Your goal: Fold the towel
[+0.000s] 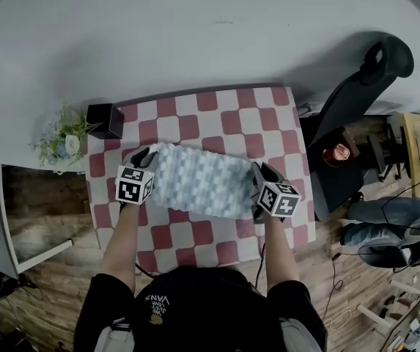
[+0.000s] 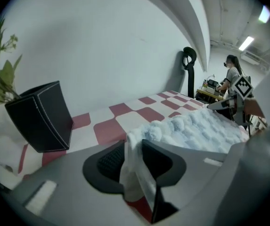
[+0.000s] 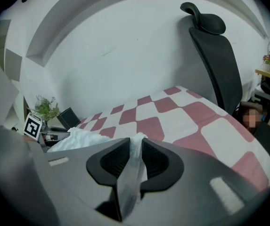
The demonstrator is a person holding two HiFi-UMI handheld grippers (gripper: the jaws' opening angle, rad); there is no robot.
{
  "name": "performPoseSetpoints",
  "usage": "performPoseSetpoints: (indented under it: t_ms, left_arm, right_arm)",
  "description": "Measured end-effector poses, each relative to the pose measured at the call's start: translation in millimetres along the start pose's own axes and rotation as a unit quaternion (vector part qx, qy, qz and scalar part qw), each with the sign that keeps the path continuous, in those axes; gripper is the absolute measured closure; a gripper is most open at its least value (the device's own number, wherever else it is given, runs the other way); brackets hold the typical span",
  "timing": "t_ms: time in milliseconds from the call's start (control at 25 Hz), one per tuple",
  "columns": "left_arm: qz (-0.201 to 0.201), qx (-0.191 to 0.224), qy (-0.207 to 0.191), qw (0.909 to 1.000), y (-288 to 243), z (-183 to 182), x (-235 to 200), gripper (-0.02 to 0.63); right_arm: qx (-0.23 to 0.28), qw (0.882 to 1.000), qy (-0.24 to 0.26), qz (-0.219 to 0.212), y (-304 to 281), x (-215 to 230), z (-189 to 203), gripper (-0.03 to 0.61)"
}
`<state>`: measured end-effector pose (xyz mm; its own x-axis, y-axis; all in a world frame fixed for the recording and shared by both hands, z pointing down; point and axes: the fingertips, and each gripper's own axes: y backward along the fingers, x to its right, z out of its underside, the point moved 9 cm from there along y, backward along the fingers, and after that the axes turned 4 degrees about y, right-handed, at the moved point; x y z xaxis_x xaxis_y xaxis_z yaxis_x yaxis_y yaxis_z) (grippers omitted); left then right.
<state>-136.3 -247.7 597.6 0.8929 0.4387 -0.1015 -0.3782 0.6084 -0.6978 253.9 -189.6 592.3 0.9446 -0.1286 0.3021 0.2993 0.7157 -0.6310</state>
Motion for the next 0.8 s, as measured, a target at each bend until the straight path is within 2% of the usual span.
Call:
performPoseSetpoints:
  t_ms: [80,160,320,400,440,680,800]
  left_arm:
    - [0.000,0.000,0.029,0.9996,-1.5,1.0,-6.5,0.482]
    - [0.005,0.000,0.047,0.9989,0.2,2.3,-11.6,0.459]
    - [0.008,0.003,0.050,0.9987,7.0,4.2,-16.1,0.441]
    - [0.011,0.008,0.045,0.9989,11.6,3.1,-17.8,0.434]
    - [0.013,0.012,0.045,0.9988,14.2,2.6,-18.8,0.434]
    - [0.019,0.036,0.052,0.9978,39.7,5.4,-25.7,0.426]
    - [0.026,0.046,0.047,0.9975,53.4,10.9,-25.0,0.426]
  right_arm:
    - [-0.001,1.000,-0.022,0.007,-1.7,3.2,1.8,0.482]
    - [0.002,0.999,-0.044,0.004,-2.0,5.0,3.9,0.467]
    - [0.002,0.995,-0.090,-0.042,0.7,7.2,5.7,0.392]
    - [0.001,0.993,-0.108,-0.048,7.1,13.6,5.9,0.350]
    - [-0.001,0.993,-0.114,-0.044,11.6,18.6,8.3,0.303]
    - [0.028,0.984,-0.178,-0.013,58.0,31.0,32.9,0.301]
    - [0.033,0.976,-0.215,-0.022,78.1,23.2,52.9,0.299]
